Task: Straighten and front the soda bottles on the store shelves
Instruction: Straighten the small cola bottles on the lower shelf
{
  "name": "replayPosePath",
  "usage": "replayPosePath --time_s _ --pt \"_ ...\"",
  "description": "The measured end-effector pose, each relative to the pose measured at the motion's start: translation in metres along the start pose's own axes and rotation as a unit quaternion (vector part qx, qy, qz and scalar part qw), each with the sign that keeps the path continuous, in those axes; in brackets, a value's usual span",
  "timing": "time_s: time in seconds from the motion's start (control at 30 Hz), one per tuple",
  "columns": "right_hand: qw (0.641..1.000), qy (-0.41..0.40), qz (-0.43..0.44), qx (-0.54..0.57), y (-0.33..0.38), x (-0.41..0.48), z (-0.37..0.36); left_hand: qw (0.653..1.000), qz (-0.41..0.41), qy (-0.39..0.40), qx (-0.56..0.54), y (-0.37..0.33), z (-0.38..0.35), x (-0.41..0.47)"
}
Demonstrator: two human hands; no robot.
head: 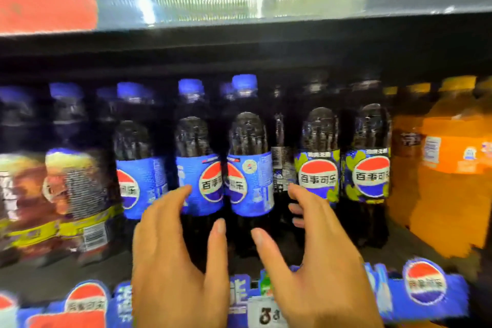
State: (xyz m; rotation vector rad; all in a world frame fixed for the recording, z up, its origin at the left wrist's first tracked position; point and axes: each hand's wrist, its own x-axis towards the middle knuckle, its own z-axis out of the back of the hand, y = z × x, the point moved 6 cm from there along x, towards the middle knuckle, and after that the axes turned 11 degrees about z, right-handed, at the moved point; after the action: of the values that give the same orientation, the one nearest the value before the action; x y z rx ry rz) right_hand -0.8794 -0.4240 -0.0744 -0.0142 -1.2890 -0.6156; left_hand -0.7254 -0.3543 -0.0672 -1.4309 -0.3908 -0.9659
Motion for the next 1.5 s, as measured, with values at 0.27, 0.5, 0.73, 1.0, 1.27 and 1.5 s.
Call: replayPosePath --time_s 0.27,0.5,0.73,1.0,1.27,1.5 --pt "0.993 0.042 -0.057 -0.091 0.017 0.010 -0.041 0.991 0.028 0.127 0.006 0.029 -0.018 0.015" --pt "0.993 0.032 -0.100 -0.047 0.004 0.007 -0.038 0.984 0.016 0.174 0.025 0.030 -0.024 0.035" --pt "0.988 0.064 -0.057 -0.127 0.008 0.005 -0.031 0.976 0.035 0.215 -0.027 0.033 -0.026 0.040" --pt "0.995 0.031 -0.085 -0.035 -0.004 0.002 -0.030 0.968 0.020 0.241 -0.069 0.039 -0.023 0.037" --pt "0.997 0.025 -0.066 -0.018 -0.005 0.000 -0.031 0.981 0.020 0.190 -0.032 0.040 -0.011 0.032" --pt "0.998 0.046 -0.035 -0.039 -0.001 -0.002 -0.033 0.986 0.019 0.162 0.015 0.034 -0.006 0.026"
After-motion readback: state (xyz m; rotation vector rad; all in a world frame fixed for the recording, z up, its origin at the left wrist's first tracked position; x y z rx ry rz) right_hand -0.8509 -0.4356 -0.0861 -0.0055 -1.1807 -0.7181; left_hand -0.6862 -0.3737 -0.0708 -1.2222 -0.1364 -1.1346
